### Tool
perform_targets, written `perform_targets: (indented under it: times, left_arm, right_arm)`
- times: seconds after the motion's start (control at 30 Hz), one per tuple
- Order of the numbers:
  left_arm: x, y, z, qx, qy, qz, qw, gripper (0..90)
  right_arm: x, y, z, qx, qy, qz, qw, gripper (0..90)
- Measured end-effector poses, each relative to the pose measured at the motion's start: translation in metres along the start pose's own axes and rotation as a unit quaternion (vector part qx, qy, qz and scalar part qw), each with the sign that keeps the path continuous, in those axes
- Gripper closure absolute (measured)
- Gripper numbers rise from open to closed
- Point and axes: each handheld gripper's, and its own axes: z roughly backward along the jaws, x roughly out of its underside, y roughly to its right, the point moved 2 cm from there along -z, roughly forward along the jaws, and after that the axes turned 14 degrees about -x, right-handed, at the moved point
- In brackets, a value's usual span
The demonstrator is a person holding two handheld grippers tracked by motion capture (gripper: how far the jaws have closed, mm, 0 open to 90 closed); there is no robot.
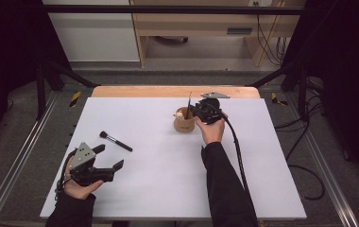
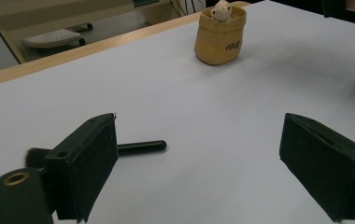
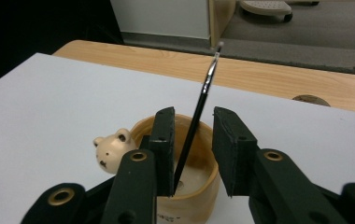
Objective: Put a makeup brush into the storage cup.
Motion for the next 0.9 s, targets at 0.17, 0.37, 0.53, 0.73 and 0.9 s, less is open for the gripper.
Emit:
perform_targets:
  times: [0.17, 0.37, 0.53, 0.73, 0.9]
  left_arm:
    - [0.000, 0.000, 0.000, 0.001, 0.001, 0.001, 1.0000, 10.6]
    - [0.000, 0.000, 0.000, 0.002, 0.000, 0.004, 1.0000, 10.6]
    - [0.001, -0.001, -0.001, 0.000, -0.002, 0.005, 1.0000, 10.5]
    - [0.000, -0.001, -0.001, -0.003, -0.004, 0.005, 1.0000, 10.6]
    - [0.001, 0.000, -0.002, -0.003, -0.006, 0.005, 1.0000, 10.5]
  right_arm:
    - [0.003, -0.008, 0.012, -0.023, -0.001, 0.010, 0.9997, 58.5]
    - [0.006, -0.018, 0.031, -0.059, -0.004, 0.024, 0.9979, 46.2]
    - [0.017, -0.024, 0.048, -0.081, -0.003, 0.031, 0.9962, 34.1]
    - [0.027, -0.030, 0.072, -0.072, 0.005, 0.057, 0.9958, 24.7]
    - [0.034, -0.034, 0.092, -0.089, 0.015, 0.066, 0.9938, 21.7]
